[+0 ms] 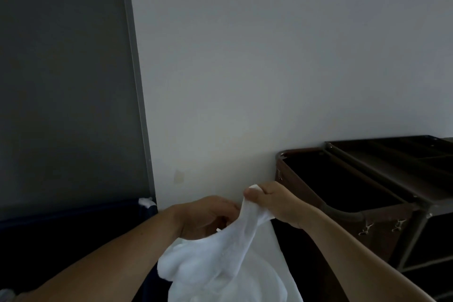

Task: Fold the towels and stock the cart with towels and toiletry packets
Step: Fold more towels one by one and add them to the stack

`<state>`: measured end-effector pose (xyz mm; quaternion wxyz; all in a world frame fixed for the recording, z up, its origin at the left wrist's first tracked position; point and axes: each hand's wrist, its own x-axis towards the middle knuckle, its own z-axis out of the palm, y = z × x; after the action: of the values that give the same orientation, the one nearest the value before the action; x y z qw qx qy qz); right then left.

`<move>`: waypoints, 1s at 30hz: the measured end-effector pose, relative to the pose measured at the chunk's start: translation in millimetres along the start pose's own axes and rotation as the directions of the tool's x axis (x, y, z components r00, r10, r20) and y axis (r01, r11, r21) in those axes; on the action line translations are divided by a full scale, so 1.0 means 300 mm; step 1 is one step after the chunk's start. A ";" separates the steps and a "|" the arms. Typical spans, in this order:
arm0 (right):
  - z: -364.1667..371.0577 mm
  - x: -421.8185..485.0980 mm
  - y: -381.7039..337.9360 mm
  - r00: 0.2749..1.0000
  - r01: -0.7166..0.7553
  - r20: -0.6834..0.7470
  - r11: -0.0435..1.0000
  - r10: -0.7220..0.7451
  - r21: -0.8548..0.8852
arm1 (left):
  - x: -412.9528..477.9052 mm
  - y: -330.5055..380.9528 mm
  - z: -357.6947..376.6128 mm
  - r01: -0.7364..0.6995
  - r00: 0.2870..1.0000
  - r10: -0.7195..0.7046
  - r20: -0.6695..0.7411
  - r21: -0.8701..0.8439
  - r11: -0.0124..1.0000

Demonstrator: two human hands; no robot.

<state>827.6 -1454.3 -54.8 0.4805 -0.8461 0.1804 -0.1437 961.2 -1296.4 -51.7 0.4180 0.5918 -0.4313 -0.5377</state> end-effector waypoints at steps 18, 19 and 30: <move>0.049 -0.022 0.022 0.965 0.102 -0.255 0.980 -0.057 0.168 | 0.001 -0.007 -0.046 -0.189 0.888 0.096 -0.449 -0.168 0.968; 0.055 -0.021 0.018 0.965 0.099 -0.256 0.978 -0.049 0.186 | -0.005 -0.008 -0.044 -0.165 0.900 0.092 -0.426 -0.137 0.977; 0.074 0.000 -0.017 0.923 0.236 -0.347 0.959 -0.169 0.159 | -0.012 0.029 -0.045 -0.170 0.851 0.237 -0.468 0.180 0.969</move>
<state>837.6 -1435.0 -61.4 0.5077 -0.7722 0.1540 -0.3495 974.0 -1295.0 -41.5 0.5274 0.6850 -0.4072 -0.2947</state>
